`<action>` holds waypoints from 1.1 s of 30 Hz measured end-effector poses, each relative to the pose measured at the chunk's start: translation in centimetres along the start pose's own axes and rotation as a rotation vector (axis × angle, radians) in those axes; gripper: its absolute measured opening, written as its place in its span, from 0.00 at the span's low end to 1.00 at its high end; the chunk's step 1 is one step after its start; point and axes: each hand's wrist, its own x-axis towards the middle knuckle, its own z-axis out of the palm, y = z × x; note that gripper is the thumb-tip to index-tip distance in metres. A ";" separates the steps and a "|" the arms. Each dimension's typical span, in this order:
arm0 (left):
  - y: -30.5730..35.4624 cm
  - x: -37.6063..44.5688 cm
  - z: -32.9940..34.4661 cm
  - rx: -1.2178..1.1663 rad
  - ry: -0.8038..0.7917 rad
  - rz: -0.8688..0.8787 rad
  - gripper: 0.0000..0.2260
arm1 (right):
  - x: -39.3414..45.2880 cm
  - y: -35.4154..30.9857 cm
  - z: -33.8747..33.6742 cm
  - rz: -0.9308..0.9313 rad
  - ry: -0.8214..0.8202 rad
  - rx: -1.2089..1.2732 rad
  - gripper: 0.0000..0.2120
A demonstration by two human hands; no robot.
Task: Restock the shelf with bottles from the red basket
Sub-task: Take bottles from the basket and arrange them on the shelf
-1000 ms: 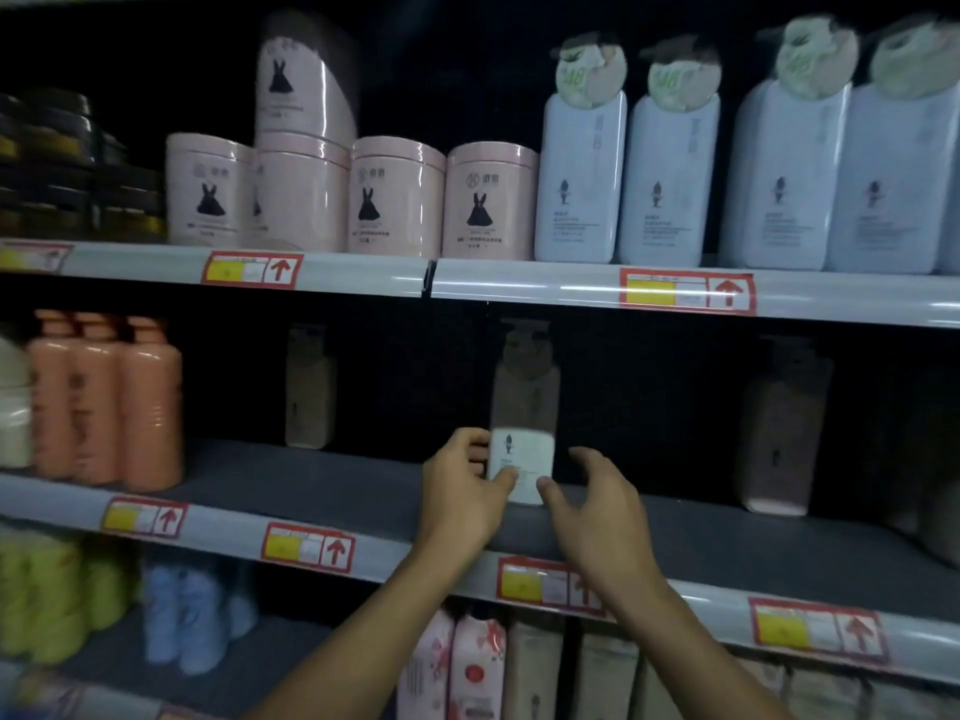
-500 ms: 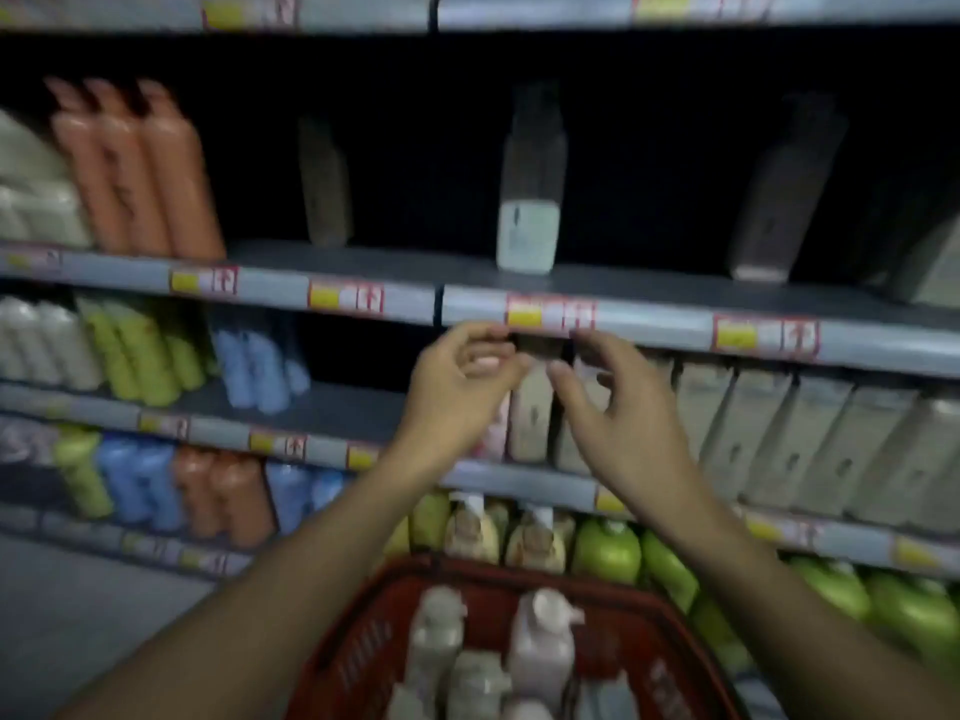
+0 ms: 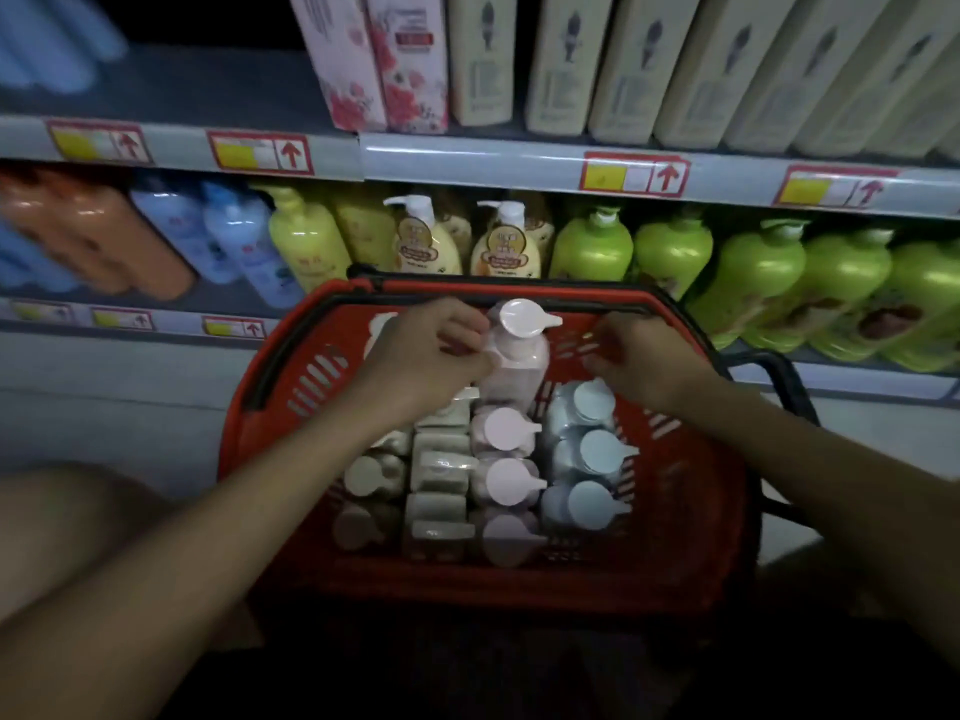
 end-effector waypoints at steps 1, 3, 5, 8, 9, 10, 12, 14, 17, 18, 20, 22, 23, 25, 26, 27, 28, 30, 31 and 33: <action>0.0 0.1 0.6 0.017 -0.035 0.007 0.14 | 0.2 0.2 1.2 0.042 -0.106 -0.025 0.15; -0.2 0.3 1.9 0.034 -0.098 0.033 0.15 | 0.5 0.1 2.8 0.116 -0.259 0.006 0.19; -0.4 0.4 2.7 0.035 -0.132 0.054 0.15 | 1.2 -0.4 3.1 0.092 -0.324 0.053 0.27; -1.4 -0.1 2.7 0.070 -0.158 0.051 0.15 | 2.2 -1.2 3.2 -0.028 -0.516 -0.095 0.33; -1.8 -0.4 2.6 0.090 -0.158 0.043 0.14 | 2.2 -1.4 3.4 -0.047 -0.543 -0.166 0.28; -2.1 -0.8 2.4 0.110 -0.156 0.041 0.14 | 2.2 -1.4 3.8 -0.051 -0.530 -0.214 0.23; -2.5 -1.5 2.2 0.137 -0.157 0.046 0.14 | 2.3 -1.4 4.0 -0.020 -0.455 -0.253 0.18; -2.8 -2.0 2.1 0.144 -0.152 0.050 0.14 | 2.3 -1.7 3.1 0.033 -0.356 -0.299 0.21; -2.7 -2.6 1.9 0.154 -0.137 0.102 0.13 | 2.5 -2.9 -0.8 0.130 -0.164 -0.342 0.30; -2.6 -2.8 1.8 0.155 -0.135 0.126 0.13 | 2.3 -3.6 -2.4 0.148 -0.080 -0.341 0.33; -2.3 -3.5 1.9 0.158 -0.134 0.160 0.14 | 1.6 -5.2 -5.5 0.186 0.078 -0.316 0.37; -2.0 -4.1 2.2 0.184 -0.140 0.205 0.19 | 0.6 -6.5 -8.1 0.226 0.198 -0.252 0.37; -1.9 -4.3 2.4 0.218 -0.142 0.236 0.23 | 0.0 -6.9 -9.2 0.244 0.235 -0.195 0.36; -1.9 -4.7 3.1 0.269 -0.142 0.285 0.34 | -1.2 -7.4 -10.7 0.278 0.253 -0.038 0.33; -2.0 -4.9 3.5 0.273 -0.145 0.298 0.38 | -1.7 -7.6 -11.1 0.291 0.241 0.028 0.32; -2.1 -5.0 3.9 0.267 -0.150 0.307 0.42 | -2.2 -7.8 -11.4 0.301 0.226 0.072 0.31; -2.2 -5.2 4.3 0.259 -0.151 0.317 0.44 | -2.5 -8.0 -11.4 0.308 0.211 0.098 0.30; -2.3 -5.3 5.2 0.242 -0.138 0.345 0.46 | -3.2 -8.3 -11.4 0.328 0.179 0.125 0.30; -2.4 -5.3 5.6 0.235 -0.129 0.359 0.47 | -3.4 -8.5 -11.4 0.338 0.166 0.130 0.31; -2.4 -4.9 6.5 0.214 -0.124 0.365 0.49 | -3.7 -8.8 -11.5 0.353 0.153 0.138 0.32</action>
